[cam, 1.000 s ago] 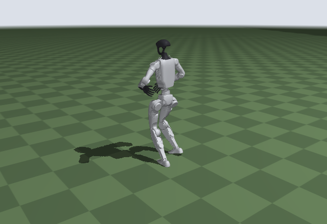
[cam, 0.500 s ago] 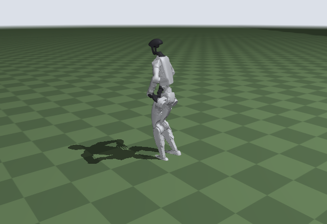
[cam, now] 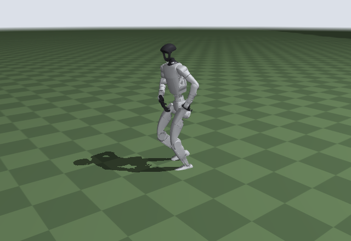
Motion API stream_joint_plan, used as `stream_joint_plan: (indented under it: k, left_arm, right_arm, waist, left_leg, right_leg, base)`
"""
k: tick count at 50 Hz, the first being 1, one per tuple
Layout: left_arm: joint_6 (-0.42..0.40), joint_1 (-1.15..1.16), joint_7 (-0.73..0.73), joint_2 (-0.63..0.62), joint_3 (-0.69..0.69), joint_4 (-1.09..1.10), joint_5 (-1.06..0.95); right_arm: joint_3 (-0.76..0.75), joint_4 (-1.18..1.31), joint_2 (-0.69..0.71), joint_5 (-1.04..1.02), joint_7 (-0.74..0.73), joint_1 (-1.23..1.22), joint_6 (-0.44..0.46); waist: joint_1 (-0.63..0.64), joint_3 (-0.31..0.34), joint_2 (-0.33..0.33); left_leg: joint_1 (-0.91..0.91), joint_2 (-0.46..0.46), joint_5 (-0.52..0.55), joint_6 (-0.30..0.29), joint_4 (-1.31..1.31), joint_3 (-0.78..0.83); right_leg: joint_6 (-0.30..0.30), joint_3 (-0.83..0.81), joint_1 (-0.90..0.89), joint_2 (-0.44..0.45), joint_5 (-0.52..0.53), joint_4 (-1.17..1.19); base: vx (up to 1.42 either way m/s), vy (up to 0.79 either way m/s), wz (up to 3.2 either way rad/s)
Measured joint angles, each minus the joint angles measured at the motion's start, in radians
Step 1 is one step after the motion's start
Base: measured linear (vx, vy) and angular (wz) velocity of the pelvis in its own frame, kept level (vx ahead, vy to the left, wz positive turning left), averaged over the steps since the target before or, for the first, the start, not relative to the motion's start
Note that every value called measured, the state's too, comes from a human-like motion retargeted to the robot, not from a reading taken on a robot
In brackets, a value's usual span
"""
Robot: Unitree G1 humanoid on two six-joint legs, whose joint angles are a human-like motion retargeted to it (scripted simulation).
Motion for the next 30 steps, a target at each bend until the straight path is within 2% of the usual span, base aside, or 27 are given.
stream_joint_plan:
  k: [3, 10, 13, 16, 20, 23, 27, 30]
  left_arm:
    - [-0.028, -0.003, 0.031, 0.036, 0.036, -0.029, 0.024]
    - [-0.100, 0.000, 0.101, 0.088, 0.139, -0.104, 0.052]
    - [-0.120, 0.015, 0.138, 0.082, 0.194, -0.132, 0.047]
    - [-0.134, 0.042, 0.172, 0.060, 0.256, -0.154, 0.042]
    - [-0.137, 0.098, 0.186, 0.003, 0.332, -0.167, 0.020]
    - [-0.129, 0.141, 0.189, -0.031, 0.375, -0.171, -0.020]
    - [-0.121, 0.166, 0.210, -0.036, 0.385, -0.159, -0.088]
    - [-0.120, 0.162, 0.230, -0.031, 0.374, -0.135, -0.130]
  right_arm:
    - [-0.057, -0.011, -0.003, 0.029, -0.044, 0.034, 0.002]
    - [-0.195, -0.086, -0.061, 0.059, -0.096, 0.119, -0.008]
    - [-0.225, -0.127, -0.102, 0.046, -0.087, 0.149, -0.028]
    - [-0.240, -0.172, -0.156, 0.028, -0.065, 0.169, -0.055]
    - [-0.248, -0.213, -0.220, 0.019, -0.043, 0.190, -0.094]
    - [-0.240, -0.213, -0.239, 0.035, -0.056, 0.190, -0.112]
    - [-0.222, -0.177, -0.219, 0.062, -0.060, 0.195, -0.120]
    - [-0.209, -0.134, -0.197, 0.073, -0.055, 0.197, -0.119]
  waist:
    - [-0.030, 0.022, -0.011]
    - [-0.113, 0.011, 0.013]
    - [-0.120, 0.008, 0.033]
    - [-0.105, 0.029, 0.072]
    - [-0.123, 0.066, 0.145]
    - [-0.129, 0.051, 0.204]
    - [-0.110, -0.014, 0.270]
    - [-0.112, -0.066, 0.298]
  left_leg:
    - [0.000, -0.127, 0.044, -0.025, -0.014, -0.173]
    - [-0.050, -0.326, 0.122, -0.147, -0.003, -0.589]
    - [-0.100, -0.376, 0.146, -0.212, 0.028, -0.674]
    - [-0.169, -0.380, 0.177, -0.275, 0.100, -0.627]
    - [-0.306, -0.256, 0.237, -0.285, 0.246, -0.354]
    - [-0.359, -0.086, 0.212, -0.280, 0.411, -0.174]
    - [-0.315, 0.201, 0.127, -0.197, 0.637, -0.007]
    - [-0.221, 0.368, 0.079, -0.139, 0.729, 0.073]
  right_leg:
    - [0.019, 0.167, -0.036, 0.111, 0.003, 0.036]
    - [0.154, 0.631, 0.043, 0.535, 0.017, -0.102]
    - [0.156, 0.722, 0.092, 0.600, -0.018, -0.152]
    - [0.101, 0.647, 0.094, 0.572, -0.084, -0.180]
    - [0.061, 0.461, 0.079, 0.499, -0.118, -0.201]
    - [0.062, 0.353, 0.049, 0.488, -0.084, -0.253]
    - [0.065, 0.235, 0.015, 0.522, 0.000, -0.380]
    - [0.057, 0.153, -0.008, 0.539, 0.056, -0.470]
  base:
    - [0.00, -0.11, 4.07]
    - [-0.07, -0.16, 4.25]
    - [-0.17, -0.14, 3.53]
    - [-0.21, -0.10, 2.55]
    - [-0.26, -0.08, 2.18]
    - [-0.28, -0.13, 1.36]
    - [-0.27, -0.18, 0.90]
    - [-0.29, -0.22, 0.94]
